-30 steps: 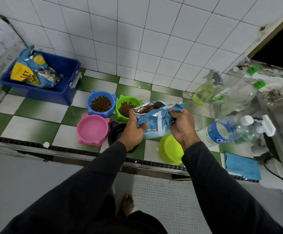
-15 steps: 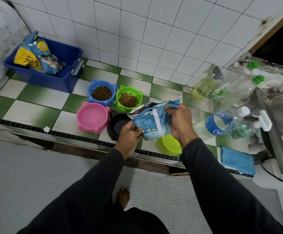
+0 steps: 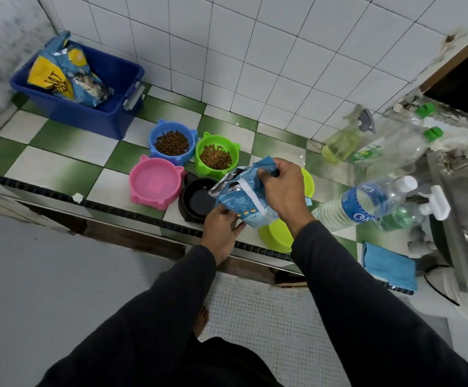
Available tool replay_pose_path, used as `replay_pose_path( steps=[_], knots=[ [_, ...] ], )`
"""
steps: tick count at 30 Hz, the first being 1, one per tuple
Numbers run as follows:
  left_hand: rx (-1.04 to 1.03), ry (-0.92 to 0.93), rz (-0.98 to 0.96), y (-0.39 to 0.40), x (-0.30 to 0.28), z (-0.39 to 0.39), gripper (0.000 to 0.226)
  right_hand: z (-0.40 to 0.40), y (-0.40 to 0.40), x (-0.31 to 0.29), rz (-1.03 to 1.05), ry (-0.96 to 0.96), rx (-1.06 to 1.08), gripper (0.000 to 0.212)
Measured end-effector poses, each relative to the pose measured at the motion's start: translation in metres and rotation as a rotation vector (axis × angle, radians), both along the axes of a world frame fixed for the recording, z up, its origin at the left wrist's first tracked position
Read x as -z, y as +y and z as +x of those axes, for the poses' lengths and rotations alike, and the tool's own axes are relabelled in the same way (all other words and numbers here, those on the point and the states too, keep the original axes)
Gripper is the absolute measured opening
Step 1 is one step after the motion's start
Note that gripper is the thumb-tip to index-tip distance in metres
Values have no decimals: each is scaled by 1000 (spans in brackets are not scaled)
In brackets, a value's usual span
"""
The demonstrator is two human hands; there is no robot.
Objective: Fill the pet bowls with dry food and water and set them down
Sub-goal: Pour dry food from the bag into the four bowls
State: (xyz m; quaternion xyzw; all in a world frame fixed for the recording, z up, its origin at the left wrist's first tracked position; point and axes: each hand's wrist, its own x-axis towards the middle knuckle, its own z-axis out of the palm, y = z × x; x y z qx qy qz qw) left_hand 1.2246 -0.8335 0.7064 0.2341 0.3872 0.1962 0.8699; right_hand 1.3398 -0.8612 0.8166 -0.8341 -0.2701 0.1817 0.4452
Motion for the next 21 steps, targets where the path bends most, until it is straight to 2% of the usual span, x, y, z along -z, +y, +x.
replay_pose_path(
  steps=[4,7,16,21],
  knots=[
    [-8,-4,-31,-3,-2,1,38,-6,7,-3,-95,-159,-71,16],
    [-20,-5,-59,-5,-2,3,37,-11,12,-5,-151,-232,-113,20],
    [-61,-17,-142,-4,4,3,38,-18,26,-4,-232,-370,-212,18],
    [-66,-22,-185,-3,3,-1,30,-18,32,-2,-272,-347,-199,20]
  ],
)
